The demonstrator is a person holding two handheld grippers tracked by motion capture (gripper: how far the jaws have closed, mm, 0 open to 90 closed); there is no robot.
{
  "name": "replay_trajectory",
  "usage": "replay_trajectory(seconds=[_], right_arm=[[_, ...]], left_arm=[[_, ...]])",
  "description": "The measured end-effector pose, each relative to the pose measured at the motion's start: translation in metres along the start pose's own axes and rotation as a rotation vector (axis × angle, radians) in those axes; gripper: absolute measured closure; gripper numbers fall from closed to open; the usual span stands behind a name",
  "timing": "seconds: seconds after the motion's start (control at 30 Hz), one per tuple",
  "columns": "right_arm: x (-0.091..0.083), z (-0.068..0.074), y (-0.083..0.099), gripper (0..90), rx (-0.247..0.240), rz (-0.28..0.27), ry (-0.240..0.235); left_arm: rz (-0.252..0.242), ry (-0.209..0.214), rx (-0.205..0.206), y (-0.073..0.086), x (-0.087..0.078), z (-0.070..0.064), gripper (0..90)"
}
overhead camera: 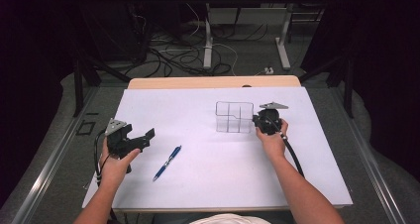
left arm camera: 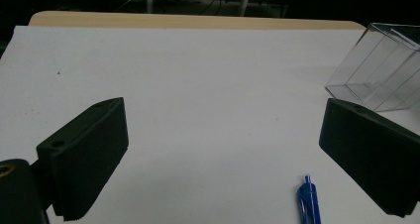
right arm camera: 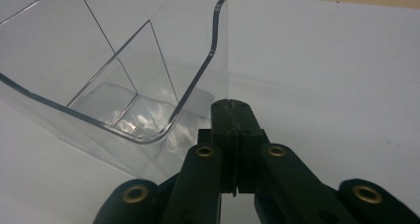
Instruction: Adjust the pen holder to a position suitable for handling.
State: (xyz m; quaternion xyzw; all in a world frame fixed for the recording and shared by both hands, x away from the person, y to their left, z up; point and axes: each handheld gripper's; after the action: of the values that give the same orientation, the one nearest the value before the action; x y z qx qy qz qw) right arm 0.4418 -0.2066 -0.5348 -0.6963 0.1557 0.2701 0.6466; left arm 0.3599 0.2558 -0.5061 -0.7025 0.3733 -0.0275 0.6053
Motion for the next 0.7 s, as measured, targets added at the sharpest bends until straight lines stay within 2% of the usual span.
replay_trajectory(seconds=[0.27, 0.47, 0.57, 0.7], right_arm=[[0.006, 0.012, -0.004, 90.0, -0.015, 0.003, -0.015], [0.011, 0.018, -0.009, 90.0, -0.002, 0.008, -0.031], [0.012, 0.021, -0.010, 90.0, -0.023, 0.010, -0.035], [0.015, 0.025, -0.012, 90.0, -0.014, 0.008, -0.047]], left_arm=[[0.003, -0.001, 0.000, 0.000, 0.000, 0.001, 4.8], [0.001, -0.002, 0.000, 0.000, 0.000, 0.001, 4.8], [0.002, -0.002, -0.001, 0.000, 0.000, 0.001, 4.8], [0.003, -0.002, -0.003, 0.001, 0.000, 0.001, 4.8]])
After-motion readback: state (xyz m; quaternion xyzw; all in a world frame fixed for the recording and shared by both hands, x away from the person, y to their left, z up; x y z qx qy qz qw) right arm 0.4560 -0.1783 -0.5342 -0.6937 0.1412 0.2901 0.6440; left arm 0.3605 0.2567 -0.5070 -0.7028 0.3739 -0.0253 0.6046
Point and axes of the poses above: each handheld gripper's, and its own axes: x roughly forward along the jaws, y roughly out of its underside, z roughly to its left, and after that the axes turned 10 degrees about y, right-handed
